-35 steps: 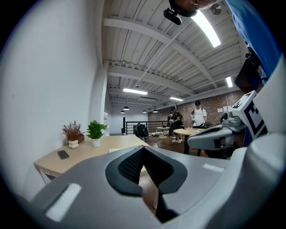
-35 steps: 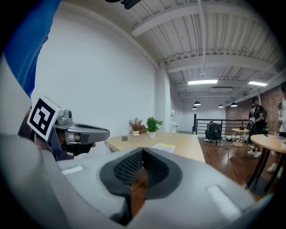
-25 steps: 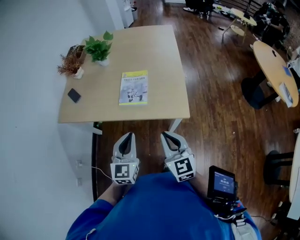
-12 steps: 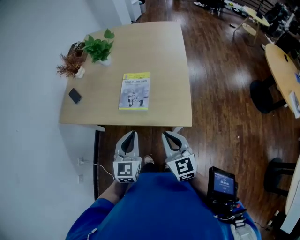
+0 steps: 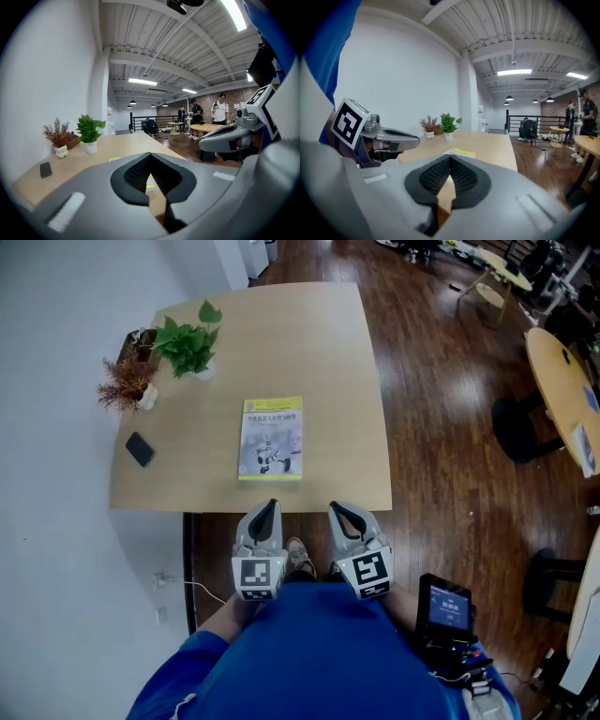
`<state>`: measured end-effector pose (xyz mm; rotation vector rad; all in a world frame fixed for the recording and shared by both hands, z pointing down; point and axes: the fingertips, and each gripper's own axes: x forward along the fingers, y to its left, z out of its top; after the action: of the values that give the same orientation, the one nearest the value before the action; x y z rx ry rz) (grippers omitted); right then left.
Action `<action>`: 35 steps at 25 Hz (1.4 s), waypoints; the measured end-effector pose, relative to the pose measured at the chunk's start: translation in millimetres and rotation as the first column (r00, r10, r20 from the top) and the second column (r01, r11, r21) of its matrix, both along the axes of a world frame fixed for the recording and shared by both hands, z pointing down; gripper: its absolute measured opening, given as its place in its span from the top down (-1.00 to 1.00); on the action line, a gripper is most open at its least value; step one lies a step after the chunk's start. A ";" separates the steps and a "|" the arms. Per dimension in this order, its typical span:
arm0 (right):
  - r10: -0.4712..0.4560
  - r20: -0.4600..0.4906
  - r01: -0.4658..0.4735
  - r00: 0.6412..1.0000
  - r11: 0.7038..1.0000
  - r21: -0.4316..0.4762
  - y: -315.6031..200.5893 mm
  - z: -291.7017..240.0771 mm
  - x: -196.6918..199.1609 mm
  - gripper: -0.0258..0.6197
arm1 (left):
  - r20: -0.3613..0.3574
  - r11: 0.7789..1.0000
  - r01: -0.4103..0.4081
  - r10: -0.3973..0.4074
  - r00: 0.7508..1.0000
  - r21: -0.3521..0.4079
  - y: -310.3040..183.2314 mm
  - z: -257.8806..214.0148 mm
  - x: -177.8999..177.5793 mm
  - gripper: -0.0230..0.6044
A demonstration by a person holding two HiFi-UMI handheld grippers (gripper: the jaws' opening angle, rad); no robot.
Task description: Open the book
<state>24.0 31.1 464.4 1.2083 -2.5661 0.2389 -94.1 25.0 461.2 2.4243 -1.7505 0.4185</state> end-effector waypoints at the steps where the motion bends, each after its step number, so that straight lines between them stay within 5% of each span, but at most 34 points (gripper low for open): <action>1: 0.011 -0.006 -0.011 1.000 1.000 -0.003 -7.1 1.9 -3.4 0.92 | -0.001 1.000 -0.010 0.010 1.000 -0.004 -7.0 2.6 -3.4 0.90; 9: 0.055 -0.046 -0.056 0.997 0.998 -0.019 -46.5 10.3 -15.7 0.92 | 0.012 0.998 -0.050 0.050 0.999 -0.049 -51.4 18.5 -17.1 0.90; 17: 0.004 -0.056 -0.006 0.998 0.999 -0.032 -94.9 21.2 -2.5 0.92 | 0.029 0.994 -0.006 0.009 1.000 -0.109 -90.5 41.8 -3.9 0.90; 25: -0.034 -0.003 0.034 0.999 0.996 -0.077 -130.3 38.2 9.5 0.92 | 0.153 0.980 0.036 -0.006 0.988 -0.195 -121.9 70.7 17.7 0.90; 35: -0.077 0.034 0.081 0.996 0.986 -0.147 -150.6 69.7 9.3 0.92 | 0.222 0.945 0.079 -0.007 0.975 -0.318 -143.4 119.9 33.6 0.90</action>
<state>33.3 -119.6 534.2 1.0548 -2.5620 0.4238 -60.5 -118.4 581.1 2.1697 -1.6502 0.9210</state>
